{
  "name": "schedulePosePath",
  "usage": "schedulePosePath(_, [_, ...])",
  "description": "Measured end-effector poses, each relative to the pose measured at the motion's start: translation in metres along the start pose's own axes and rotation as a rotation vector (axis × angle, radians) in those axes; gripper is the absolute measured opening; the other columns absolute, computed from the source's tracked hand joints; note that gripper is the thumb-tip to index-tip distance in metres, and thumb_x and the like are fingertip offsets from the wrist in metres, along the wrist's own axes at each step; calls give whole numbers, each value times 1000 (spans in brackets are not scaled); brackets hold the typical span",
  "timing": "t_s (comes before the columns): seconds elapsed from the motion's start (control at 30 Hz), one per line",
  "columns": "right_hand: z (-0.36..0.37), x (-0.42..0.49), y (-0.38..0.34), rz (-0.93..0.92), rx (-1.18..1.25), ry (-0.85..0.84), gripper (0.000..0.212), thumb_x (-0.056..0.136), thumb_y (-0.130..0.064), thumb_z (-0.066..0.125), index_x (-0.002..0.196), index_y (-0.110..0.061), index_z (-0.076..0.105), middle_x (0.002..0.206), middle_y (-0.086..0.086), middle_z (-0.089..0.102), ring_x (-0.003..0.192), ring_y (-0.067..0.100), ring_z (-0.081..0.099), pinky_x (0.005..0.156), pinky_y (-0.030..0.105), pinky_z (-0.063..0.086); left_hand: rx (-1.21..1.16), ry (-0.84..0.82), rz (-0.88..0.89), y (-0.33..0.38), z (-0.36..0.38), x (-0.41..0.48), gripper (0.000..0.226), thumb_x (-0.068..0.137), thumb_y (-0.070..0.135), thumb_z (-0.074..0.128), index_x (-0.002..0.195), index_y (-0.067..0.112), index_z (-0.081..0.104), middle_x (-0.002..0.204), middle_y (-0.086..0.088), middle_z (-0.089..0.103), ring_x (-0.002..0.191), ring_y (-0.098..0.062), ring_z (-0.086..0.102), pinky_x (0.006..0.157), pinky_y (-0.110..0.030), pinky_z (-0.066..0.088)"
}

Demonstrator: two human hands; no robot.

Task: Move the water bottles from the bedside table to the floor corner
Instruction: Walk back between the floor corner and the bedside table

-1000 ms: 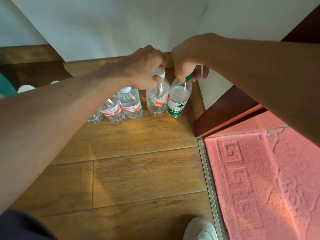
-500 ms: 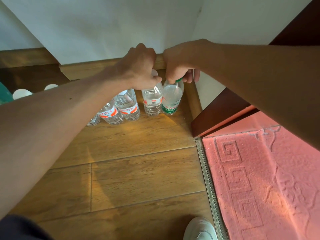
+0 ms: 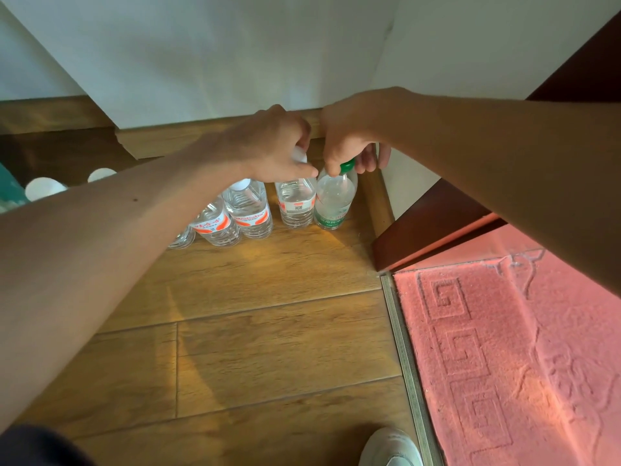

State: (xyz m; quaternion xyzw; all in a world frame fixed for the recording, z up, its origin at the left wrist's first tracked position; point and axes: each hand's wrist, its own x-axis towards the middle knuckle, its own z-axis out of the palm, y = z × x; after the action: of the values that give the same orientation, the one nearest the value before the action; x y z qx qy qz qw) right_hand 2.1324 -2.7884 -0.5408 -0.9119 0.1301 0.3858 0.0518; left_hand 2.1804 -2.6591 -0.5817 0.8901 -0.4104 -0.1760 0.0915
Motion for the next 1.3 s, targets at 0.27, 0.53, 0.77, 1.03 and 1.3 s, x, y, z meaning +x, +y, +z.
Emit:
schedulePosePath(0.27, [1,0,5,-63,-6,60,33,86,-26,74,103,1,64,93,15,70,87,31,72,80,46,60,-41,-99,146,-6,-13,-8,39,70,29,84,104,24,66,96,6,65,89,-19,60,80,-34,50])
schedulePosePath(0.53, [0,-5,1,-157,-144,193,38,74,-16,84,104,-3,64,67,6,62,66,25,66,60,31,54,29,1,208,-25,4,-3,33,80,18,75,109,30,67,102,8,68,97,-18,62,82,-33,48])
schedulePosePath(0.77, [0,11,6,-148,-213,285,36,73,-21,83,100,-11,61,90,10,68,78,26,67,76,40,58,115,114,254,-17,5,-9,10,87,18,65,96,22,66,86,-2,64,79,-27,59,68,-35,47])
schedulePosePath(1.03, [-11,17,11,-115,-174,319,37,76,-20,82,105,-10,61,89,11,68,73,27,66,77,40,58,179,126,142,-14,2,-2,29,88,28,67,113,12,61,106,-15,61,98,-38,60,70,-40,44])
schedulePosePath(1.3, [-29,25,9,-52,-109,335,27,79,-19,81,90,0,64,80,14,68,67,28,66,65,34,55,52,205,20,-7,0,20,28,85,27,70,78,7,51,79,-9,50,81,-35,54,66,-35,35])
